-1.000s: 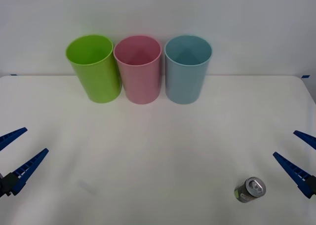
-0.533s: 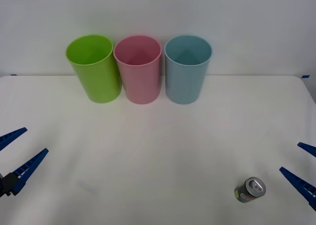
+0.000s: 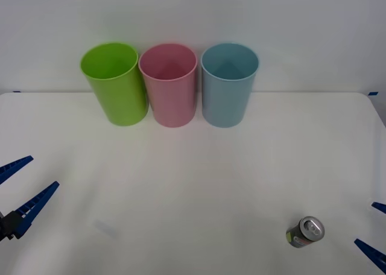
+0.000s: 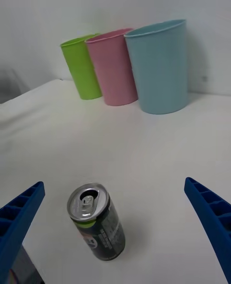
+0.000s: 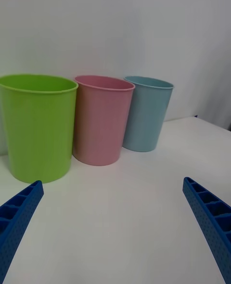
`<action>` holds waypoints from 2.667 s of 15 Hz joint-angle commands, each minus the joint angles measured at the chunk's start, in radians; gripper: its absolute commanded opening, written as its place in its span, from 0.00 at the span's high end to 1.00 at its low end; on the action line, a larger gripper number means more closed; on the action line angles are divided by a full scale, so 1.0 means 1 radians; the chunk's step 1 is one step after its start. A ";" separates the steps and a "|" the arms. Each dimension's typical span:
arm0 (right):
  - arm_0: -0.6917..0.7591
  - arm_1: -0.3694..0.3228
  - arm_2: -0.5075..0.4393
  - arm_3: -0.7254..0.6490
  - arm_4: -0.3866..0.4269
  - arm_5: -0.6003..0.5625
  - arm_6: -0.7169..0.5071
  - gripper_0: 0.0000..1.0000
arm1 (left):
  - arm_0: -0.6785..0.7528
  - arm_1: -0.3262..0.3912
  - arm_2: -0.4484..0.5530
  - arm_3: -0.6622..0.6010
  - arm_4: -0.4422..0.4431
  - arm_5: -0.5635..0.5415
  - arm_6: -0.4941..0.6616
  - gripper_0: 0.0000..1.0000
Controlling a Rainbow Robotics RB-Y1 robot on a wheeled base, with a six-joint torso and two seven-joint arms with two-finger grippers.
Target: Grasp the object on the table and drop it into the matching bin: aluminum can to the light blue bin, PET bottle to the pink bin.
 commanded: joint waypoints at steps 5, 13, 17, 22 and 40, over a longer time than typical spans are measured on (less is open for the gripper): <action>-0.019 -0.036 0.016 0.169 0.009 -0.075 0.237 0.00 | 0.000 0.000 0.000 0.000 0.000 0.000 0.000 0.00; -0.088 -0.036 0.085 0.359 0.066 -0.118 0.340 0.00 | 0.000 0.000 0.000 0.000 0.000 0.000 0.000 0.00; -0.137 -0.026 0.138 0.427 0.063 -0.110 0.430 0.00 | 0.000 0.000 0.000 0.000 0.000 0.000 0.000 0.00; -0.201 0.023 0.170 0.483 0.080 -0.081 0.466 0.00 | 0.000 0.000 0.000 0.000 0.000 0.000 0.000 0.00; -0.296 0.176 0.259 0.483 0.124 0.053 0.544 0.00 | 0.000 0.000 0.000 0.000 0.000 0.000 0.000 0.00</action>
